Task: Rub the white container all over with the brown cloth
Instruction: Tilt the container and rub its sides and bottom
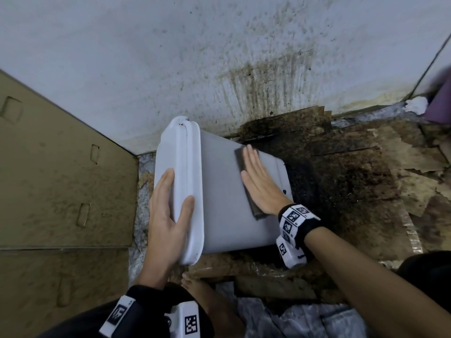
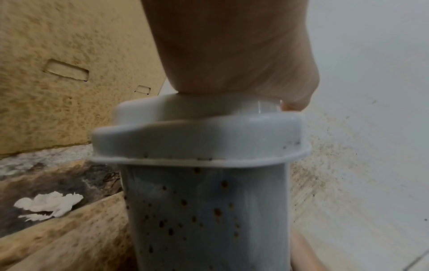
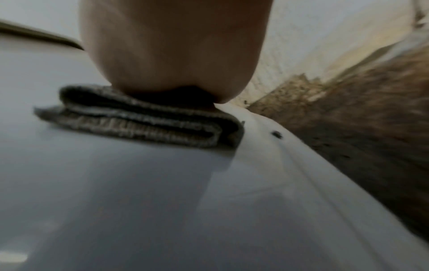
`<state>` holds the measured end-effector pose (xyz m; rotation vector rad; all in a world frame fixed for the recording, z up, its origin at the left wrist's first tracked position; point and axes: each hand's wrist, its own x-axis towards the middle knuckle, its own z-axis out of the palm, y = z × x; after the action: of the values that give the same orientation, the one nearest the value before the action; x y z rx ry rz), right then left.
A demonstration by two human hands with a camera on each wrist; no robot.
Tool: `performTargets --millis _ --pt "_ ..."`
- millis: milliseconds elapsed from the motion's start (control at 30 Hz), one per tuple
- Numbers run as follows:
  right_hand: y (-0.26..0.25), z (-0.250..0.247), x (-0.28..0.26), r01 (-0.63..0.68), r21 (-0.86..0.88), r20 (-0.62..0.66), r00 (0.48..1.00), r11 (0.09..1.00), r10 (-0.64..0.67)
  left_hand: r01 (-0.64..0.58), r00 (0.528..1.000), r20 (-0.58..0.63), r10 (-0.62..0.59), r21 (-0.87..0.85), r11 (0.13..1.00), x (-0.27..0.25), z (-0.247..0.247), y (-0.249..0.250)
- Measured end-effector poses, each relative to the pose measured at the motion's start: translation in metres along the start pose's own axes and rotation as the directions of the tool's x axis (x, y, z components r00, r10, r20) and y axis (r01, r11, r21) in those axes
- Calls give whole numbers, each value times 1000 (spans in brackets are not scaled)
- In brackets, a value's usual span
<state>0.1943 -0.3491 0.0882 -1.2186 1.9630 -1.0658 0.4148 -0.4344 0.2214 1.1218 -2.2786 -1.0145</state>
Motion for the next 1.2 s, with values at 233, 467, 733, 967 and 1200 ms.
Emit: performTargets --millis 233,467,733,967,1200 --pt "44 -10 2 -358 30 36 934 933 357 5 1000 -19 -5 -38 999 1 1 -3" --pt "44 -1 4 -434 91 -96 892 896 442 -7 1000 -20 6 -59 998 0 2 -2" --pt "-90 44 -37 -149 151 -103 981 977 165 -13 1000 -27 13 -21 1000 0 1 -7" --pt "-45 37 -54 -95 82 -113 988 992 104 -8 1000 -15 7 -56 998 1 0 -10" --pt "22 35 -62 -401 201 -135 892 894 431 5 1000 -20 -7 -104 995 0 -1 -12"
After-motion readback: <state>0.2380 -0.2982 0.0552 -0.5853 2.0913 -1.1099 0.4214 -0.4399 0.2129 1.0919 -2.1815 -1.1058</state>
